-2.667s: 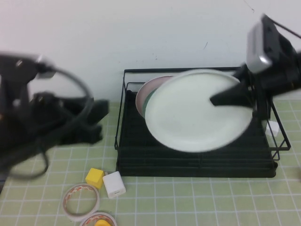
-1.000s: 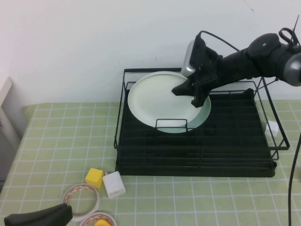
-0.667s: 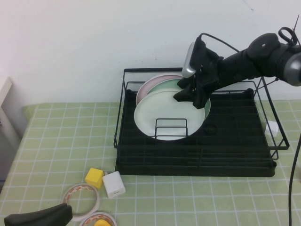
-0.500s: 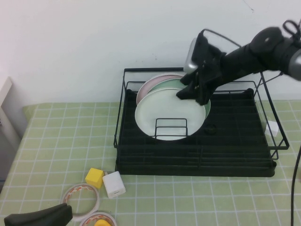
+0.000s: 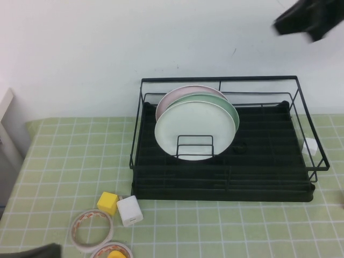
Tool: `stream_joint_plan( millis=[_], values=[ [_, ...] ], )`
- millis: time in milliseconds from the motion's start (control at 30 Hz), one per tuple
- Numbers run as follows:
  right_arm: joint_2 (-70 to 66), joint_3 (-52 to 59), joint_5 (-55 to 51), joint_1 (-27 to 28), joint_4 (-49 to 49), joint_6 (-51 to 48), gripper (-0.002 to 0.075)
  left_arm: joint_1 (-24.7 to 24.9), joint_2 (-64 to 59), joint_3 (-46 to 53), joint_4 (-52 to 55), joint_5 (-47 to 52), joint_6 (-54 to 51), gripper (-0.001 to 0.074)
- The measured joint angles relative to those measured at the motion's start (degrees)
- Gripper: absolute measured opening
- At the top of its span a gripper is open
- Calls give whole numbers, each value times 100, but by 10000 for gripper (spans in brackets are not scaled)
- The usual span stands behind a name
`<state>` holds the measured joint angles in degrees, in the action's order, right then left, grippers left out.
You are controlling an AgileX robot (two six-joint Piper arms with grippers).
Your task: Place plate on rack
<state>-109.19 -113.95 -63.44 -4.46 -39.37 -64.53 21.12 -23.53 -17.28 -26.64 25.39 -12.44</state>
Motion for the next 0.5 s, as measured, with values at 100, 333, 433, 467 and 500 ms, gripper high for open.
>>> stream_joint_plan(
  millis=[100, 333, 433, 467, 500],
  values=[
    [502, 46, -554, 166, -132, 53, 19, 0, 0, 0, 1408, 0, 1325, -1],
    [1910, 1375, -419, 191, -991, -179, 13, 0, 0, 0, 3017, 405, 3309, -1],
    [2773, 2374, 250, 191, -1546, -601, 12, 0, 0, 0, 3092, 591, 3384, -1],
    [3074, 2695, 437, 191, -1693, -726, 12, 0, 0, 0, 3092, 617, 3398, -1],
    [3375, 2997, 688, 191, -1819, -862, 12, 0, 0, 0, 3101, 647, 3397, -1]
  ],
)
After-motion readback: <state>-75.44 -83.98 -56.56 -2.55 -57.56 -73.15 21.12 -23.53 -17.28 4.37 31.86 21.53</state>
